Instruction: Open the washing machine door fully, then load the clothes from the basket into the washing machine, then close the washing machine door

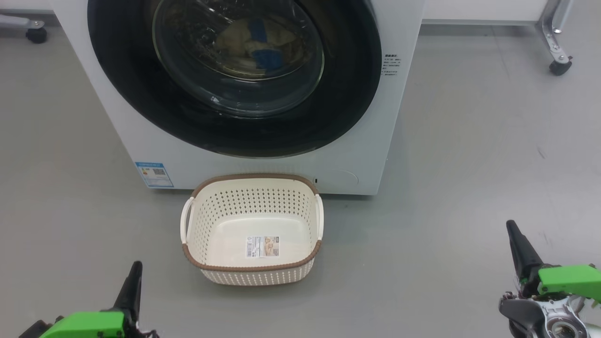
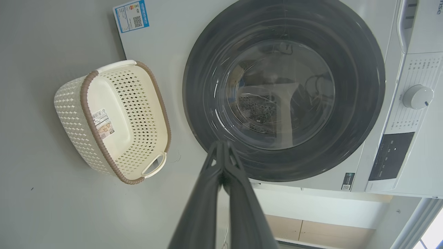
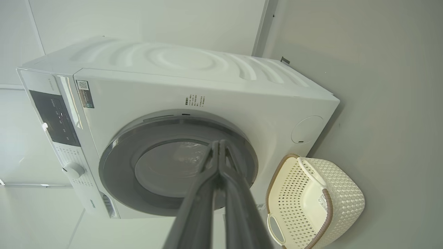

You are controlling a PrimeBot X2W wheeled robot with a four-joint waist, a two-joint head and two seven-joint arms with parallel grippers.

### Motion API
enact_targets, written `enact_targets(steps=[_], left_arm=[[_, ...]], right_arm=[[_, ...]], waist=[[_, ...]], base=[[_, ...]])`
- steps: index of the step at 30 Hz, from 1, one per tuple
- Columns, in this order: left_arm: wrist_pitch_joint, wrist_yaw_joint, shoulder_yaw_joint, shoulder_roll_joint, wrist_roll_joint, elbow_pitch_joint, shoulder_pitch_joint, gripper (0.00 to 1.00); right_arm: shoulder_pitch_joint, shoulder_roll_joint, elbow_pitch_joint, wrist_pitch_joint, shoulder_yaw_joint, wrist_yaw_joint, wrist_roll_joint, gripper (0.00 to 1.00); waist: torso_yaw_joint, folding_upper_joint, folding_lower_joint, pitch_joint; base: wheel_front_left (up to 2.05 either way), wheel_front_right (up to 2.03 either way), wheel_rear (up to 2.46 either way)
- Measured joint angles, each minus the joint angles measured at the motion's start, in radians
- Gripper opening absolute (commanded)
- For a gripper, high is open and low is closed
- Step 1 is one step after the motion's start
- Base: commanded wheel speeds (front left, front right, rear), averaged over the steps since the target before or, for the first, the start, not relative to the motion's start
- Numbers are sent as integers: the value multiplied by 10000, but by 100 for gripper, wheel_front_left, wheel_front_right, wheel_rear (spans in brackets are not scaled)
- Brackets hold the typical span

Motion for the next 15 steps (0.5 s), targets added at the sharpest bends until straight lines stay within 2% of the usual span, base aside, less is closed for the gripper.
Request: enact_targets(steps=[11, 15], left_arm=[[330, -81, 94, 4, -1189, 50, -253, 0], [353, -84, 117, 6, -1308, 52, -312, 0]], right_arm=[[-207, 12, 23, 345, -40, 0, 1360, 0], [-207, 21, 52, 360, -40, 0, 1513, 0]], waist=[[108, 0, 0, 0], [112, 0, 0, -1]], base=[[0, 0, 0], [0, 0, 0]])
